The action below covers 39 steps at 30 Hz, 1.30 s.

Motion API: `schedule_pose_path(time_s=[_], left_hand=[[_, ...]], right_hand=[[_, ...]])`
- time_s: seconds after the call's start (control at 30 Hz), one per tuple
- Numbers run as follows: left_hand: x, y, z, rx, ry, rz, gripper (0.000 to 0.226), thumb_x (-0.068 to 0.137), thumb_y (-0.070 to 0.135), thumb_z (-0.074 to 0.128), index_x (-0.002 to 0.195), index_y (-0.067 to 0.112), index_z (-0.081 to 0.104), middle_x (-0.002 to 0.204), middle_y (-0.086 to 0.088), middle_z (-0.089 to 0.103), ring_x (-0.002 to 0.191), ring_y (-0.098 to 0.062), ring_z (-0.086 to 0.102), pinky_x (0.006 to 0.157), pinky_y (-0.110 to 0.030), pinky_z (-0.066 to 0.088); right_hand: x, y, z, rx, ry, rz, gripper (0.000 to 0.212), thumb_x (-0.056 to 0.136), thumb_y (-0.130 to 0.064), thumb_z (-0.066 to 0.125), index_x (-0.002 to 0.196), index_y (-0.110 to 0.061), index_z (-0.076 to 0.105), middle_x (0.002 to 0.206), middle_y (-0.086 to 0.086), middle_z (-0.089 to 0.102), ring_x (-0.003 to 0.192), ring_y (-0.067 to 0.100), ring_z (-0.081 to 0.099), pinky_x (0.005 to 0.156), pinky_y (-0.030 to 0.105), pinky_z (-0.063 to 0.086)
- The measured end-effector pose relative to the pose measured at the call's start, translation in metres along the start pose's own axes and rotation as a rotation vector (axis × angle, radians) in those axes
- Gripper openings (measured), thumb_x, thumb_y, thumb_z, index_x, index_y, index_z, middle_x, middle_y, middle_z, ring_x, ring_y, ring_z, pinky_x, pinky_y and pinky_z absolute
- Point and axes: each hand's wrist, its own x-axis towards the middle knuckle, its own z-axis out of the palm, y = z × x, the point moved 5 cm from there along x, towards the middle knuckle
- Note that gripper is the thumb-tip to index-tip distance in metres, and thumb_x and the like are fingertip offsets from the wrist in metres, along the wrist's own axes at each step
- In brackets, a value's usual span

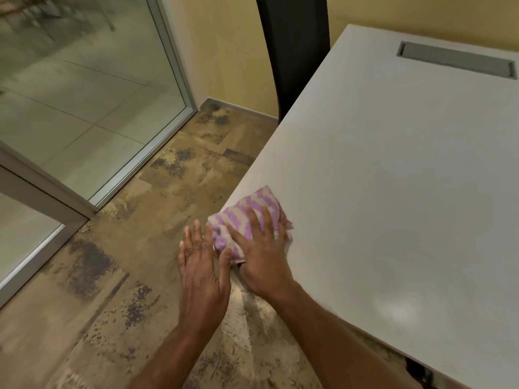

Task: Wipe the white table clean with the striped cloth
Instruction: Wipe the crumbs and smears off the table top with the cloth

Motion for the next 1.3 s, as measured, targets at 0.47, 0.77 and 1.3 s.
schedule_pose_path(time_s=[0.47,0.77,1.3], left_hand=[[-0.012,0.011,0.004,0.005,-0.067,0.03,0.063,0.107,0.049,0.026,0.163,0.024,0.017,0.172,0.01,-0.002,0.158,-0.003,-0.015,0.129,-0.029,-0.009],[-0.028,0.028,0.021,0.025,-0.18,0.104,0.059,0.109,0.045,0.03,0.163,0.024,0.021,0.173,0.009,0.0,0.157,0.0,-0.017,0.128,-0.027,-0.011],[-0.047,0.043,0.037,0.108,-0.458,0.273,0.07,0.101,0.054,0.012,0.164,0.022,0.016,0.173,0.004,0.003,0.159,-0.009,-0.014,0.13,-0.033,-0.009]], right_hand=[[-0.121,0.033,-0.012,-0.068,-0.033,0.042,0.1,0.078,-0.056,0.069,0.157,-0.052,0.008,0.173,-0.005,-0.004,0.159,0.028,-0.006,0.118,0.059,0.013],[-0.173,0.071,-0.058,0.108,0.016,0.29,0.067,0.085,-0.05,0.043,0.152,-0.043,0.039,0.17,-0.008,0.017,0.159,0.022,0.004,0.117,0.059,0.028],[-0.218,0.11,-0.099,0.609,0.375,0.712,0.028,0.102,-0.016,0.046,0.121,-0.028,0.062,0.127,0.001,0.065,0.118,0.023,0.059,0.1,0.039,0.045]])
